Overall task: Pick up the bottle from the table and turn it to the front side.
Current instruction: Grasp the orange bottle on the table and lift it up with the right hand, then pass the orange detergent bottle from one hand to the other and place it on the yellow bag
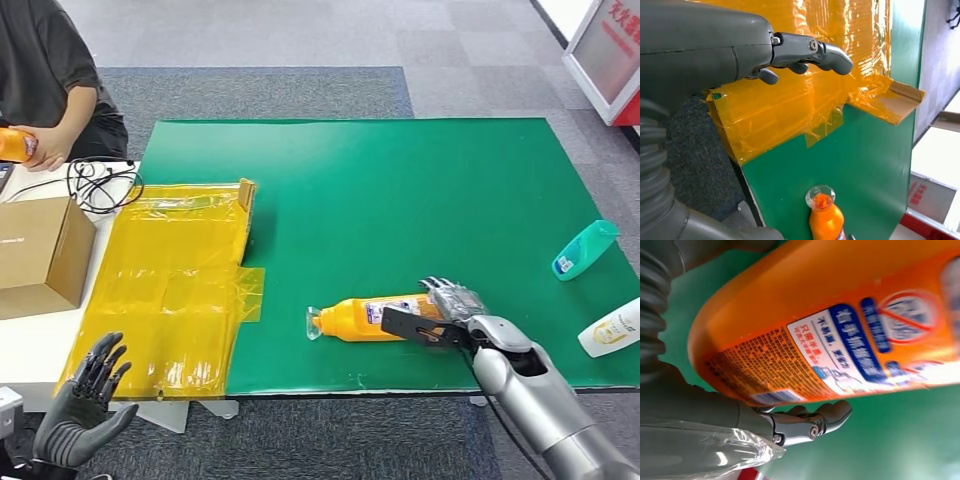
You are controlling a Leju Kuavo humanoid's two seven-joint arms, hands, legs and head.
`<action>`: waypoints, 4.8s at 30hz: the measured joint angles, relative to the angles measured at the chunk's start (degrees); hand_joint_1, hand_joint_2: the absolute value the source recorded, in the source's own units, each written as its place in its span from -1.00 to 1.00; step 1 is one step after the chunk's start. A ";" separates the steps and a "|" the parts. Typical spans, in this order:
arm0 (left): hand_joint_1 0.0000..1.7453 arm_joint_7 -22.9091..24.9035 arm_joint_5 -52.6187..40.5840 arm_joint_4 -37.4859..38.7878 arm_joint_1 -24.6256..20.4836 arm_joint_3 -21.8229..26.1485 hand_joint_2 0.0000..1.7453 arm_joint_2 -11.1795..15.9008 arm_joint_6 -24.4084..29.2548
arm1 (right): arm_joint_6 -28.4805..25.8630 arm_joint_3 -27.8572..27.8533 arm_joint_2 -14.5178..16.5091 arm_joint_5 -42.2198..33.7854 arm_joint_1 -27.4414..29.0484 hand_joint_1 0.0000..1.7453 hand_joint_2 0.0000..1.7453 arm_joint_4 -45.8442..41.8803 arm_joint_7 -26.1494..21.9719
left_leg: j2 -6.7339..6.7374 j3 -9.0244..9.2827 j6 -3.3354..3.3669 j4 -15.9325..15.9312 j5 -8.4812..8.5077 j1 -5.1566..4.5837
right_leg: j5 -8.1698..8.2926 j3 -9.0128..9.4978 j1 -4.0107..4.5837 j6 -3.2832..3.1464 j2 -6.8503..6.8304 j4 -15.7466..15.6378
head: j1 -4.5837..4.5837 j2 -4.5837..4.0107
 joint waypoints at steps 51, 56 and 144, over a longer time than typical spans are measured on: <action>-1.00 -5.02 4.26 0.27 -4.57 -16.87 1.00 4.19 14.58 | -7.00 -6.92 21.68 -41.95 12.21 1.00 1.00 -18.77 -1.46 | -0.13 -0.03 -0.05 0.00 0.11 0.01 | 0.01 -0.05 0.04 -0.01 -0.14 0.04 | -0.02 0.00; -1.00 -3.03 8.26 -0.07 -8.43 -24.35 1.00 7.34 19.37 | -8.19 -3.56 22.88 -41.73 12.19 1.00 1.00 -17.63 -1.26 | -0.13 -0.04 -0.05 0.00 0.11 0.01 | 0.01 -0.04 0.04 -0.02 -0.14 0.06 | -0.02 0.00; 1.00 7.57 -47.36 -4.50 -22.19 -38.66 1.00 45.78 27.11 | -11.51 -9.56 24.82 -20.28 24.13 -1.00 1.00 -26.52 -9.25 | -0.16 0.00 -0.25 0.00 0.24 0.01 | 0.10 -0.11 0.07 -0.25 -0.13 0.17 | -0.02 0.00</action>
